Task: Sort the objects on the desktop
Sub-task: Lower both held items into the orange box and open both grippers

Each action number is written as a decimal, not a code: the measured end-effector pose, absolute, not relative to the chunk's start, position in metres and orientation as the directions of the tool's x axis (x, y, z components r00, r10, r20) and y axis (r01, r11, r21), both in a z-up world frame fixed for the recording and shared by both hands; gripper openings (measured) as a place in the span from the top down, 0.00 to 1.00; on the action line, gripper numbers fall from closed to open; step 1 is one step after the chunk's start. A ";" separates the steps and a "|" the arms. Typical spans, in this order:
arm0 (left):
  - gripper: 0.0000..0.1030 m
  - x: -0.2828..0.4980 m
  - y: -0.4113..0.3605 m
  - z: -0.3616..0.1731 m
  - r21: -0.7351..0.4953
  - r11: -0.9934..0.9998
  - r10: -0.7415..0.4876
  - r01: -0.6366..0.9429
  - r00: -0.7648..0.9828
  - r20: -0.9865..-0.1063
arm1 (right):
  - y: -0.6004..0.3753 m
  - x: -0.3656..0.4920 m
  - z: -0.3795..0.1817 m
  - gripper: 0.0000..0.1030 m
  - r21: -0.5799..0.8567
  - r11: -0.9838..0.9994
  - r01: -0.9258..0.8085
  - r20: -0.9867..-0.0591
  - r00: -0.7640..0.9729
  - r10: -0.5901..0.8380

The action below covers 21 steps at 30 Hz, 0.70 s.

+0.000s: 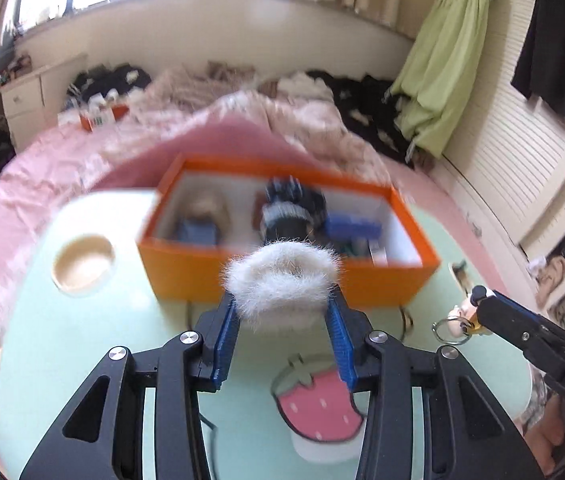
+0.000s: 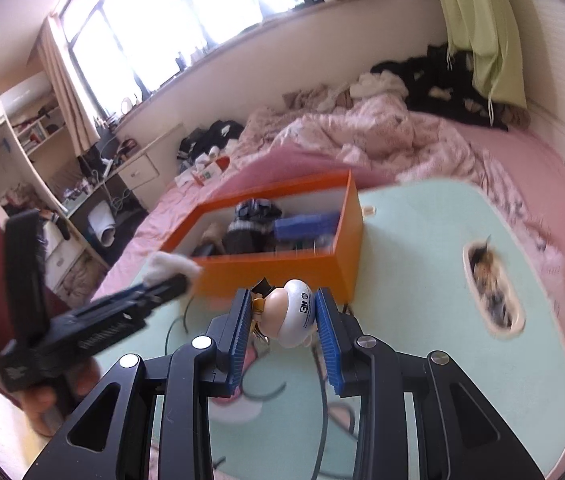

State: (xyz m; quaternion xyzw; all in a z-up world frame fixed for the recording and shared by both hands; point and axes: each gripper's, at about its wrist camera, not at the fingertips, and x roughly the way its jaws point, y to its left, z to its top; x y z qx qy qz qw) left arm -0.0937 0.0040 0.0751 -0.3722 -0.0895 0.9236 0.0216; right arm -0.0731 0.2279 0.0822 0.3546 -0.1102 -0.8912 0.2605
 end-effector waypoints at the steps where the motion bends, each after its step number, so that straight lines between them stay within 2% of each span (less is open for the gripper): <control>1: 0.59 -0.101 0.000 0.083 -0.174 -0.984 0.085 0.046 -0.735 -0.673 | 0.226 -0.078 0.087 0.69 0.373 -0.843 0.387 -0.566 -0.625 -0.537; 6: 0.58 -0.136 -0.016 0.092 -0.179 -0.980 0.052 0.091 -0.747 -0.663 | 0.209 -0.106 0.108 0.69 0.364 -0.843 0.396 -0.524 -0.661 -0.537; 9: 0.56 -0.152 -0.025 0.082 -0.218 -0.970 0.064 0.112 -0.743 -0.666 | 0.192 -0.126 0.108 0.69 0.338 -0.857 0.389 -0.533 -0.672 -0.515; 11: 0.42 -0.157 -0.029 0.071 -0.251 -0.962 0.101 0.103 -0.722 -0.684 | 0.180 -0.139 0.101 0.69 0.324 -0.864 0.386 -0.549 -0.667 -0.504; 12: 0.39 -0.156 -0.029 0.067 -0.266 -0.959 0.117 0.099 -0.715 -0.689 | 0.175 -0.145 0.097 0.68 0.319 -0.866 0.385 -0.560 -0.661 -0.500; 14: 0.36 -0.148 -0.029 0.062 -0.284 -0.955 0.138 0.084 -0.722 -0.678 | 0.168 -0.153 0.087 0.64 0.316 -0.870 0.378 -0.586 -0.644 -0.492; 16: 0.30 -0.140 -0.024 0.064 -0.257 -0.964 0.121 0.074 -0.735 -0.667 | 0.169 -0.154 0.080 0.50 0.327 -0.871 0.367 -0.597 -0.634 -0.491; 17: 0.26 -0.134 -0.021 0.067 -0.230 -0.971 0.105 0.066 -0.745 -0.658 | 0.171 -0.152 0.079 0.47 0.336 -0.868 0.366 -0.592 -0.635 -0.497; 21: 0.25 -0.110 -0.007 0.079 -0.154 -0.988 0.074 0.032 -0.771 -0.632 | 0.177 -0.133 0.084 0.41 0.312 -0.869 0.383 -0.572 -0.655 -0.494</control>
